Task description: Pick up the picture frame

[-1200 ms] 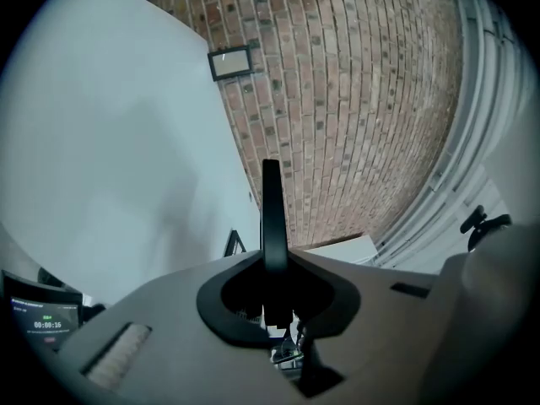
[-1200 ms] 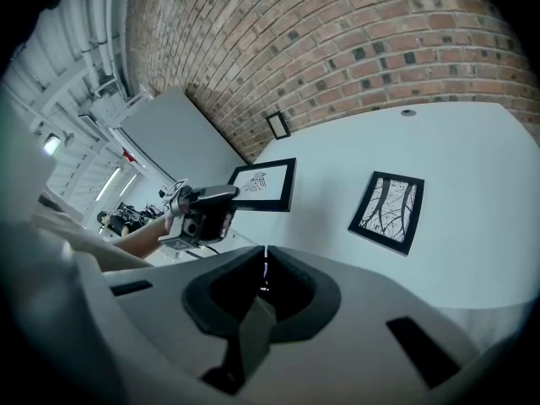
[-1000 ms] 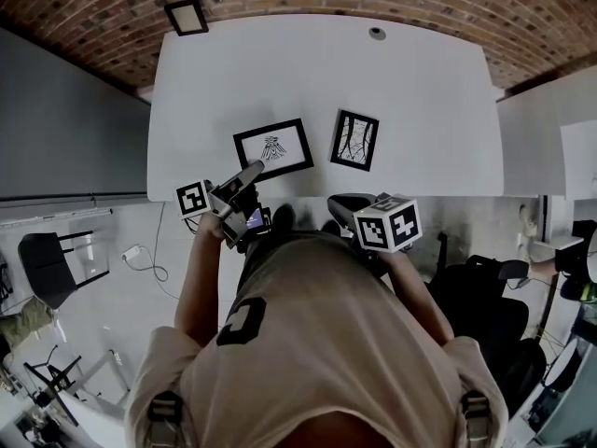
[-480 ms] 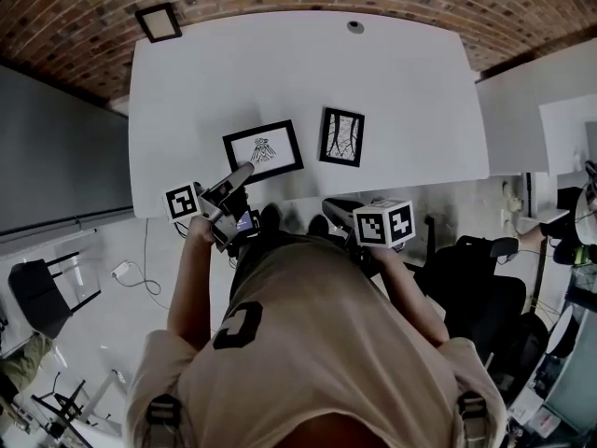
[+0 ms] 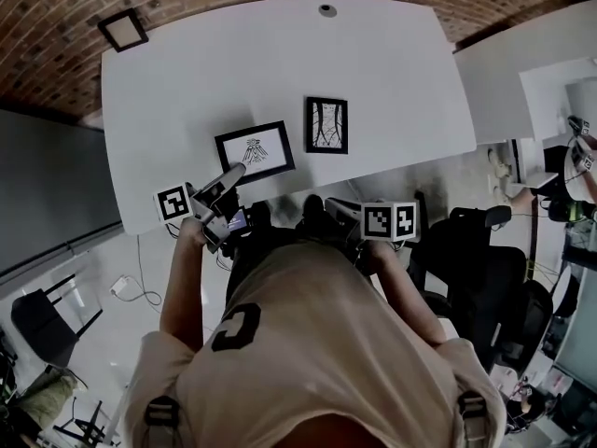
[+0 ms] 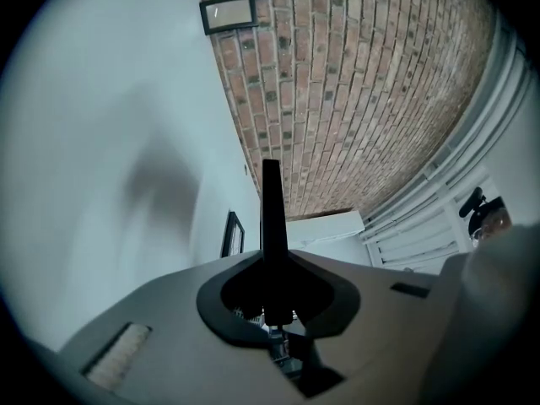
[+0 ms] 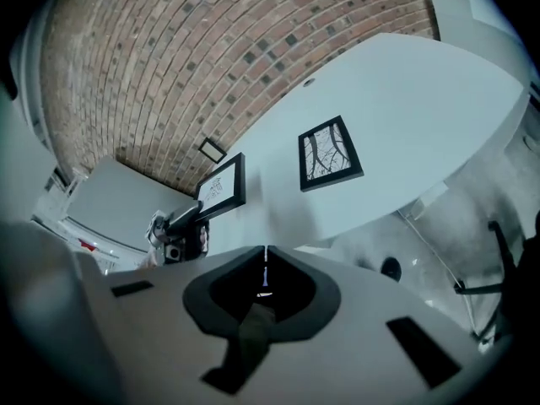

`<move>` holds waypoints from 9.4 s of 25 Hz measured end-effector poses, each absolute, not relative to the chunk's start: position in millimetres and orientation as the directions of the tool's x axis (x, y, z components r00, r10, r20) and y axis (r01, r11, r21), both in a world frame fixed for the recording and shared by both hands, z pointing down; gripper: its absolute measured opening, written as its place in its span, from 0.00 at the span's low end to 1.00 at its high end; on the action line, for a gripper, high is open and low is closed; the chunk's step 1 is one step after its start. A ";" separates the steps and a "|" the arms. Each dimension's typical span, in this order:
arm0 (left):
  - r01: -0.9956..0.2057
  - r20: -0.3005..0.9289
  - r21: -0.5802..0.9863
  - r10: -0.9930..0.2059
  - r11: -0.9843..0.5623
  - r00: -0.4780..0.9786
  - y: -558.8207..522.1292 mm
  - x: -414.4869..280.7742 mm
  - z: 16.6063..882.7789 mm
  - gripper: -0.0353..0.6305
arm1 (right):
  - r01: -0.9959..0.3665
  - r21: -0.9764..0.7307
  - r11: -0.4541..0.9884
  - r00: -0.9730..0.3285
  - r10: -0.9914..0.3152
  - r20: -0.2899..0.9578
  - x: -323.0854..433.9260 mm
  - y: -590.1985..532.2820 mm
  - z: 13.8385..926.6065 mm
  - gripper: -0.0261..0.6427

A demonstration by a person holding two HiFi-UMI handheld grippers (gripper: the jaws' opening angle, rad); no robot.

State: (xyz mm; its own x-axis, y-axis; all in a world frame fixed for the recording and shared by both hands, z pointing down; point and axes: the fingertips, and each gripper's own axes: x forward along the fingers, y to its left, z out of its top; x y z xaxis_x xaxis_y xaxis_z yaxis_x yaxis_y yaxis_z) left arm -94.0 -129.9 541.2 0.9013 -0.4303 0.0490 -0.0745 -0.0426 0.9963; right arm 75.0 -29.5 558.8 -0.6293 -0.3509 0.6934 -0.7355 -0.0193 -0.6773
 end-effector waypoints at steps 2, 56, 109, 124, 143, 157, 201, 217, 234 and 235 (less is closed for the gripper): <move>-0.080 0.052 0.996 -0.430 -0.047 0.901 -131.3 -88.4 538.9 0.10 | -0.733 -0.679 -0.039 -0.621 -0.368 0.692 86.2 -35.9 562.9 0.05; -0.237 0.180 0.970 -0.502 -0.053 0.846 -133.6 -74.5 538.8 0.10 | -0.952 -0.029 0.304 -0.155 -0.397 0.905 163.7 -163.7 662.3 0.30; -0.248 0.197 0.960 -0.311 -0.131 0.930 -79.6 -43.8 539.4 0.10 | -1.000 0.010 0.014 0.001 -0.513 0.858 195.5 -76.5 661.3 0.43; -0.172 0.146 0.983 -0.308 -0.059 0.940 -78.5 -39.6 545.3 0.10 | -0.756 -0.537 -0.375 -0.327 -0.493 0.806 198.5 -56.6 683.3 0.43; -0.189 0.168 0.981 -0.308 -0.041 0.936 -75.6 -27.2 541.7 0.10 | -0.544 -0.770 -0.332 -0.548 -0.554 0.627 184.1 -65.2 693.9 0.43; -0.258 0.224 0.965 -0.378 -0.040 0.898 -73.5 -26.9 543.5 0.10 | -0.429 -0.862 -0.269 -0.686 -0.523 0.505 174.0 -58.5 690.5 0.32; -0.280 0.214 0.958 -0.503 -0.057 0.837 -70.0 -14.7 533.4 0.10 | -0.400 -0.916 -0.028 -0.784 -0.507 0.358 188.7 -42.5 609.8 0.15; -0.301 0.231 0.952 -0.515 -0.056 0.826 -68.9 -3.2 525.6 0.10 | -0.379 -0.926 -0.003 -0.801 -0.500 0.329 201.6 -48.3 599.9 0.14; -0.357 0.290 0.934 -0.636 0.026 0.715 -24.8 -25.5 530.0 0.10 | -0.330 -0.939 0.096 -0.851 -0.460 0.252 206.7 -57.5 581.9 0.14; -0.355 0.287 0.935 -0.640 0.024 0.713 -24.9 -29.8 528.8 0.10 | -0.327 -0.939 0.104 -0.854 -0.457 0.246 202.1 -57.9 577.7 0.14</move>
State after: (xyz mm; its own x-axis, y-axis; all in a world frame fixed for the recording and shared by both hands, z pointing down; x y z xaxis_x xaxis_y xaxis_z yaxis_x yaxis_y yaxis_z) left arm -29.8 -24.9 528.8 0.7132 -0.6396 0.2869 -0.3548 0.0236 0.9346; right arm 202.1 -57.9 577.7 -0.8544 -0.4575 0.2464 -0.3268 0.1045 -0.9393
